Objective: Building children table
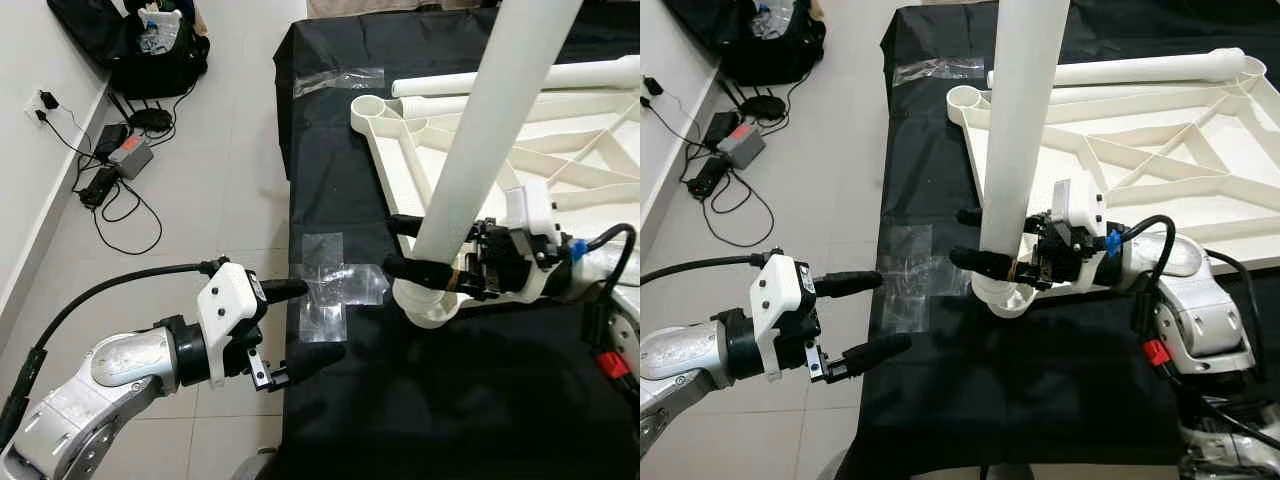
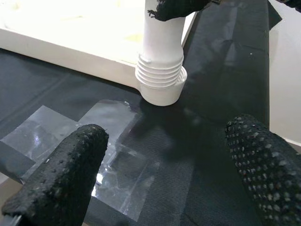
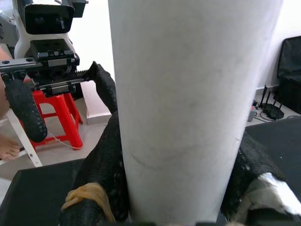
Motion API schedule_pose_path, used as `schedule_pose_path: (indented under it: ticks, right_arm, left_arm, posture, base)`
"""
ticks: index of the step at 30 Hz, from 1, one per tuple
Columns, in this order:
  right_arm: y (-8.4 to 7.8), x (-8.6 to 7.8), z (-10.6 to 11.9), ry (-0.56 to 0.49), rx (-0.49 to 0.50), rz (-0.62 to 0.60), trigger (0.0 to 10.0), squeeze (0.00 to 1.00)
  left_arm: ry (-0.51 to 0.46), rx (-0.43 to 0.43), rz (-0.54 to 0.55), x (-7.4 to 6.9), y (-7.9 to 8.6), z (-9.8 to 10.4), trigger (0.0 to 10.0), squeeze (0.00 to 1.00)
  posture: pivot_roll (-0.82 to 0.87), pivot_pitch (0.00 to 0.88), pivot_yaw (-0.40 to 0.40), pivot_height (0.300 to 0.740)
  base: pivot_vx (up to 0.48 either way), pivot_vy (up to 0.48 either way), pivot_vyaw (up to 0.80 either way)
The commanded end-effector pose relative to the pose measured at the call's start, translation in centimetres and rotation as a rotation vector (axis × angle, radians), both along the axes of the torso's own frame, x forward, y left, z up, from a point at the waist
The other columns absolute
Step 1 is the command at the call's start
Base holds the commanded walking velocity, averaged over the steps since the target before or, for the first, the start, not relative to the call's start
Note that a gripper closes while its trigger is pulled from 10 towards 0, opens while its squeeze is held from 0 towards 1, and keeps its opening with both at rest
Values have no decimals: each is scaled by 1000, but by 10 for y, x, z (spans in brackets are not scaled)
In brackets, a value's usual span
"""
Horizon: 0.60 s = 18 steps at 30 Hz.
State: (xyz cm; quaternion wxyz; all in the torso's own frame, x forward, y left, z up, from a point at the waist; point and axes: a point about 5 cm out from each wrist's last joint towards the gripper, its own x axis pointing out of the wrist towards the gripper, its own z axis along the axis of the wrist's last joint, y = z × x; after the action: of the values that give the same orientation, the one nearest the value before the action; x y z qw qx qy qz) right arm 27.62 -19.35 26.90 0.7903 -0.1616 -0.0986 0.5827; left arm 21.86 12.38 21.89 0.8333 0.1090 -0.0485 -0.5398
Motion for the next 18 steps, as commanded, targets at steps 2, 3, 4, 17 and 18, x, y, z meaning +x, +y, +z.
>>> schedule_pose_path:
  ticks: [2, 3, 4, 17, 18]
  right_arm:
    - [-1, -4, -1, 14, -6, 24, 10000, 0]
    - [-1, -6, -1, 18, -7, 30, 10000, 0]
    - [-2, -8, -1, 21, -10, 35, 10000, 0]
    - [-4, -9, -4, 7, 16, -11, 10000, 0]
    - [-5, -9, -5, 2, 22, -26, 10000, 0]
  left_arm:
    - [14, -4, -28, -5, -6, -2, 10000, 0]
    - [15, -7, -28, -5, -7, -2, 10000, 0]
    - [15, -11, -30, -5, -8, -2, 10000, 0]
    - [26, -10, -53, -8, -13, -3, 10000, 0]
    - [27, -10, -55, -8, -13, -3, 10000, 0]
  posture:
    - [41, 334, 57, 740]
    - [41, 333, 58, 740]
    - [41, 333, 58, 740]
    - [42, 321, 65, 740]
    - [43, 318, 66, 740]
  base:
    - [0, 0, 0]
    - [0, 0, 0]
    - [0, 0, 0]
    - [0, 0, 0]
    - [0, 0, 0]
